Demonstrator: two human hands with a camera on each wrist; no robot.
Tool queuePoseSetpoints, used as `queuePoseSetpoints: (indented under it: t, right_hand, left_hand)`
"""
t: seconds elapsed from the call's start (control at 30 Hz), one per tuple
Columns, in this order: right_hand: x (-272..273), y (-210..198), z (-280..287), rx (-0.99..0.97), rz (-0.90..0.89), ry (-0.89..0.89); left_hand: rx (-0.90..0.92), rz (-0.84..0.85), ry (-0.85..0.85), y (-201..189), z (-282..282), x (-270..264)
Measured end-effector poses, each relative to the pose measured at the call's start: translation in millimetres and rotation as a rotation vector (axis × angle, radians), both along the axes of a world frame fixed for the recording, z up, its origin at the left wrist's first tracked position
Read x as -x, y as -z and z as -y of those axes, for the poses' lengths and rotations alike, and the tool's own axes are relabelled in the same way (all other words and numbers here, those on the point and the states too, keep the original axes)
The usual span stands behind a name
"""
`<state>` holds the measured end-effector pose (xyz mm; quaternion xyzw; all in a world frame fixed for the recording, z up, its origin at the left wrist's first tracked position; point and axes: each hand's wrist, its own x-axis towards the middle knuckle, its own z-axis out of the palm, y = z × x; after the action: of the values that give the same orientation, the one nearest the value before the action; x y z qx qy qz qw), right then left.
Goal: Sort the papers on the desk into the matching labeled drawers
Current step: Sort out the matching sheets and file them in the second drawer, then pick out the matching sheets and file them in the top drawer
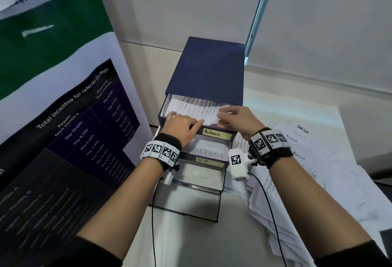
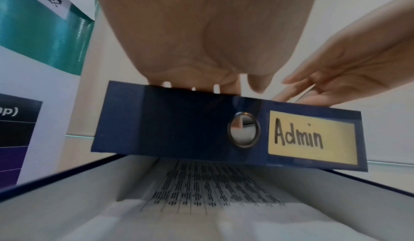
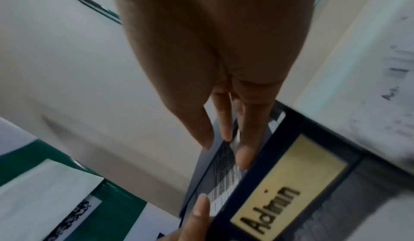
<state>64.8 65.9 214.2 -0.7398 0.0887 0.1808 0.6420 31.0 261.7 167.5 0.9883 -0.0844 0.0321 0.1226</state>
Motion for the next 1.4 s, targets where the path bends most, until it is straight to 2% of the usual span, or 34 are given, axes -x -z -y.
queuePoseSetpoints:
  t: [0.1,0.17,0.2,0.27,0.33,0.4,0.47,0.53,0.6,0.67,0.73,0.8,0.87,0.93,1.0,1.1,1.2,1.3,1.4]
  right_hand:
    - [13.9,5.0,38.9,0.085,0.232,0.107]
    - [24.4,27.4,77.3,0.293,0.301,0.198]
    - [30.7,45.1,98.5,0.465,0.293,0.173]
    - [47.1,89.8,143.7,0.769,0.156,0.022]
    - [68.9,133.4,182.1,0.984,-0.067,-0.146]
    - [93.7,173.7,215.4,1.173,-0.169,-0.280]
    - [119.1,198.8,232.9,1.249,-0.171,-0.426]
    - [137.4,209.1,238.7,1.209,-0.053,-0.546]
    - [147.6,205.1,243.9,1.142,0.098,-0.576]
    - [152.9,192.4,255.2,1.057,0.051,-0.438]
    - [157.8,189.0,272.9,1.029,-0.022,-0.170]
    - [163.8,192.5,286.6,0.989,-0.135,0.074]
    - [165.8,196.2,291.0,0.882,-0.244,0.164]
    - [164.6,198.2,289.7,0.802,-0.308,0.159]
    - [164.0,200.3,288.6,0.788,-0.319,0.122]
    - [166.5,203.7,291.4,0.725,-0.267,0.136]
    - [169.6,196.9,301.8,0.637,-0.208,0.170]
    - [173.0,185.6,317.7,0.566,-0.167,0.225]
    - [174.9,185.5,337.0,0.619,-0.130,0.244]
  left_hand:
    - [-0.106,-0.148,-0.036,-6.2,6.8,-13.1]
    - [-0.157,-0.255,-0.078,-11.1,12.6,-20.1]
    - [-0.186,-0.289,-0.103,-14.2,17.5,-21.8]
    - [-0.232,-0.249,-0.130,-20.6,32.8,-22.9]
    - [-0.176,-0.109,-0.126,-29.7,52.9,-18.5]
    - [0.009,0.015,-0.076,-35.3,79.1,-10.5]
    - [0.220,0.054,0.063,-36.6,112.9,0.2]
    - [0.360,-0.064,0.205,-29.0,149.2,11.2]
    - [0.424,-0.291,0.245,-7.5,179.3,20.4]
    - [0.399,-0.530,0.185,30.7,198.6,26.9]
    - [0.318,-0.713,0.087,73.2,207.8,34.2]
    - [0.302,-0.840,-0.048,104.8,212.3,44.8]
    - [0.361,-0.936,-0.157,124.7,219.2,58.4]
    - [0.390,-0.939,-0.194,135.3,229.7,69.2]
    - [0.454,-0.858,-0.227,138.6,240.3,74.4]
    - [0.589,-0.690,-0.284,138.1,251.3,73.9]
    - [0.767,-0.599,-0.353,140.9,257.9,74.7]
    - [0.921,-0.600,-0.416,146.0,261.0,74.8]
    - [0.977,-0.632,-0.428,146.0,267.5,73.8]
